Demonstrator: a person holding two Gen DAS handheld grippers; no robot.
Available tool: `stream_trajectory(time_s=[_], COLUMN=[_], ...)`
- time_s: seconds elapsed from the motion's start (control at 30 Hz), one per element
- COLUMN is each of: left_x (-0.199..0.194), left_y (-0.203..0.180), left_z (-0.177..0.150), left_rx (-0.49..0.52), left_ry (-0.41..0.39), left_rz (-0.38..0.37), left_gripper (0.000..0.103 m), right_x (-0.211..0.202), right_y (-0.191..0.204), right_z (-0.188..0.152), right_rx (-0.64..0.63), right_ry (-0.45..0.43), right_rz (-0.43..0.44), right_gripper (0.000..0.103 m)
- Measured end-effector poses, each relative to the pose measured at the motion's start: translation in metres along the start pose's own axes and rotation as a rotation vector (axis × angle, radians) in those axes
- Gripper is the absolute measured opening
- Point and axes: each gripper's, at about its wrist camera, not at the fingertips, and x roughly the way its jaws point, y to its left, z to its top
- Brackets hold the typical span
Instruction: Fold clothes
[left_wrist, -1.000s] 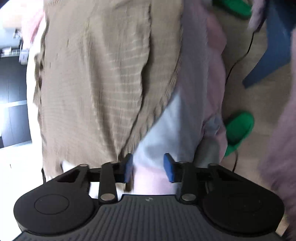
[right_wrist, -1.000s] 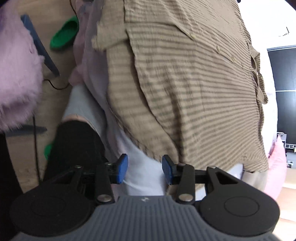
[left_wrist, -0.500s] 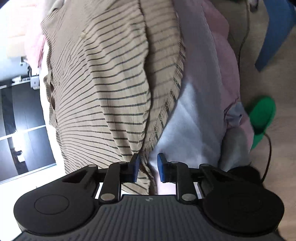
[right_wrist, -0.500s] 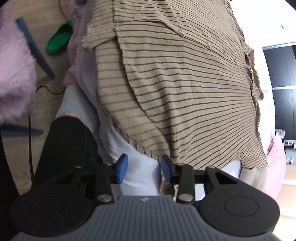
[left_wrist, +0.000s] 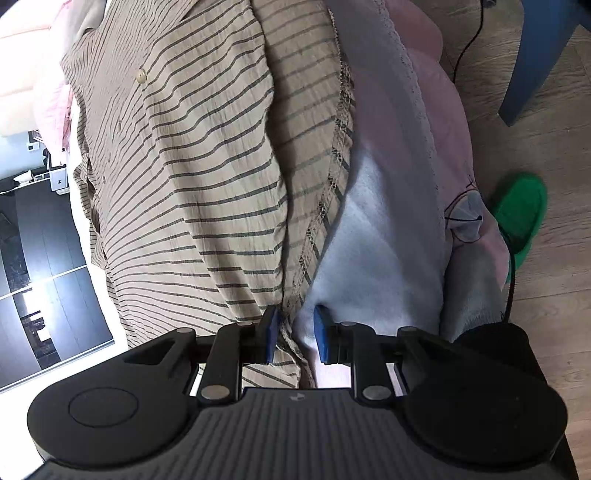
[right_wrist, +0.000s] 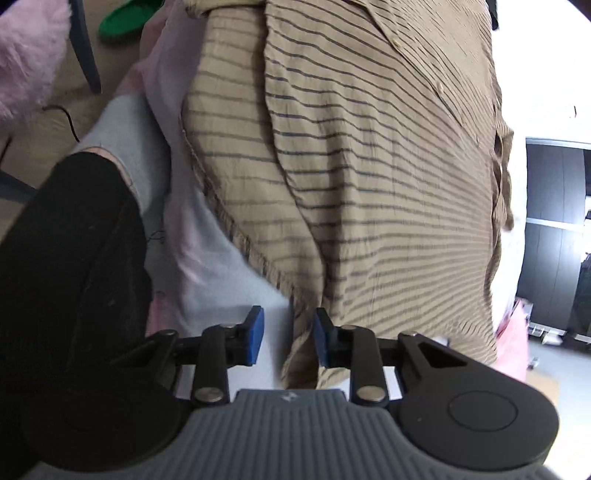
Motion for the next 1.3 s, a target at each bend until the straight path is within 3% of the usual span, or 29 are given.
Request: stream_trajectory(time_s=[0.07, 0.13, 0.27, 0.43, 0.6, 0.73, 0.77, 0.8, 0.83, 0.9, 1.03, 1.1, 1.3], left_x=[0.001, -0.002, -0.022, -0.034, -0.020, -0.024, -0.029, -0.034, -0.038, -0.047, -0.053, -0.052, -0.041], left_y=[0.002, 0.006, 0.029, 0.043, 0.026, 0.008, 0.009, 0.010, 0.012, 0.015, 0.011, 0.003, -0.025], left_z=[0.001, 0.000, -0.011, -0.027, -0.015, -0.008, -0.005, -0.002, 0.001, 0.008, 0.030, 0.041, 0.068], left_rx=[-0.012, -0.020, -0.079, -0.016, 0.012, 0.085, 0.073, 0.056, 0.040, 0.008, 0.027, 0.055, 0.115], left_ry=[0.005, -0.005, -0.049, -0.084, -0.104, -0.091, -0.112, -0.134, -0.156, -0.200, -0.280, -0.313, -0.388], left_rz=[-0.020, -0.029, -0.090, -0.160, -0.167, -0.168, -0.152, -0.136, -0.119, -0.086, -0.054, -0.040, -0.009], left_gripper=[0.003, 0.000, 0.000, 0.000, 0.000, 0.001, 0.005, 0.009, 0.011, 0.024, 0.033, 0.042, 0.050], right_x=[0.006, 0.004, -0.014, -0.033, -0.020, -0.022, -0.028, -0.035, -0.045, -0.063, -0.085, -0.086, -0.070], right_y=[0.006, 0.006, -0.002, -0.015, -0.014, -0.009, -0.011, -0.013, -0.014, -0.016, -0.011, 0.005, 0.040], right_z=[0.006, 0.005, -0.006, -0.031, -0.032, -0.026, -0.024, -0.020, -0.016, -0.004, 0.029, 0.045, 0.078], right_rx=[-0.033, -0.028, -0.020, -0.052, -0.018, -0.031, -0.023, -0.009, 0.007, 0.044, 0.127, 0.071, -0.063], right_ry=[0.014, 0.022, 0.025, 0.061, 0.077, 0.090, 0.080, 0.057, 0.025, -0.045, -0.197, -0.225, -0.256], right_rz=[-0.020, -0.014, 0.024, 0.086, 0.123, 0.129, 0.130, 0.127, 0.119, 0.111, 0.157, 0.155, 0.083], right_gripper=[0.027, 0.002, 0.000, 0.001, 0.001, 0.005, 0.014, 0.032, 0.035, 0.035, 0.035, 0.037, 0.038])
